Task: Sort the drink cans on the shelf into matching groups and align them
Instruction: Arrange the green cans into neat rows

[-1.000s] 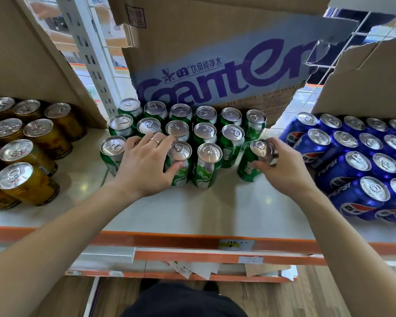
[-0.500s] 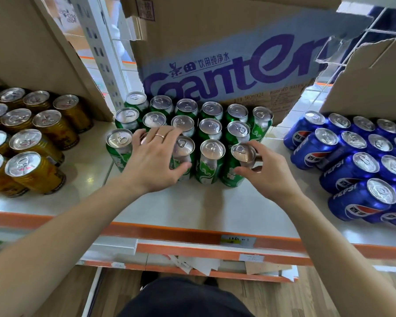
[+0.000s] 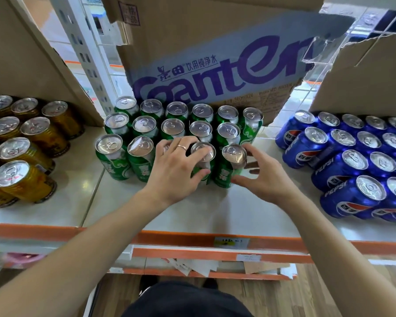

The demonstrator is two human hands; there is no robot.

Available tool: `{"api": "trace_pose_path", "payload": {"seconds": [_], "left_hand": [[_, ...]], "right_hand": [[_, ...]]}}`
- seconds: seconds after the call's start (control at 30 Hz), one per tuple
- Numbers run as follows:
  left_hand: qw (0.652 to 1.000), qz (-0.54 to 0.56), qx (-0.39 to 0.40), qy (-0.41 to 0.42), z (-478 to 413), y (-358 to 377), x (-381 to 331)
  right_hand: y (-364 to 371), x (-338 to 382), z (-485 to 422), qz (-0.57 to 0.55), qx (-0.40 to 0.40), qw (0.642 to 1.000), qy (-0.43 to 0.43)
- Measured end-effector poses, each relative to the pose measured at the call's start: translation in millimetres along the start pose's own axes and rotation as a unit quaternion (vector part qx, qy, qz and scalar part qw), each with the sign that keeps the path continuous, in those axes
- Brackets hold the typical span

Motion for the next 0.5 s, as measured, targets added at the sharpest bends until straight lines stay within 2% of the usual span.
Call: {"api": "trace_pose_path", "payload": {"seconds": [0.07, 0.13, 0.23, 0.27, 0.33, 0.43, 0.5], "left_hand": [[0.999, 0.028, -0.031, -0.018, 0, -14, 9], [0.990, 0.084, -0.096, -0.066, 7, -32, 31], [0.944, 0.189, -0.202, -0.179, 29, -57, 87], [0.919, 0.234, -0.210, -0.239, 35, -55, 112], [0.855, 0.350, -0.151, -0.352, 39, -46, 150], [0.732, 0.573, -0.070, -0.361, 32, -26, 166], [0.673, 0.652, -0.053, -0.346, 24, -21, 161]], "right_hand": [[-13, -5, -1, -0.098, 0.000, 0.995, -0.013], [-24, -15, -11, -0.198, -0.059, 0.978, -0.004], [-24, -29, -39, -0.330, -0.111, 0.937, 0.032], [-22, -31, -48, -0.352, -0.117, 0.928, 0.043], [-17, -33, -67, -0.386, -0.111, 0.915, 0.049], [-8, -31, -83, -0.421, -0.097, 0.899, 0.067], [-5, -28, -86, -0.427, -0.103, 0.895, 0.072]]}}
Point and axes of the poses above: each hand's wrist, its own z-axis away from the middle knuckle, its own y-axis out of the palm, x = y × z, the point moved 2 cm from there along -z, towards the middle knuckle, and after that the axes turned 10 degrees about x, right-handed, at the moved point
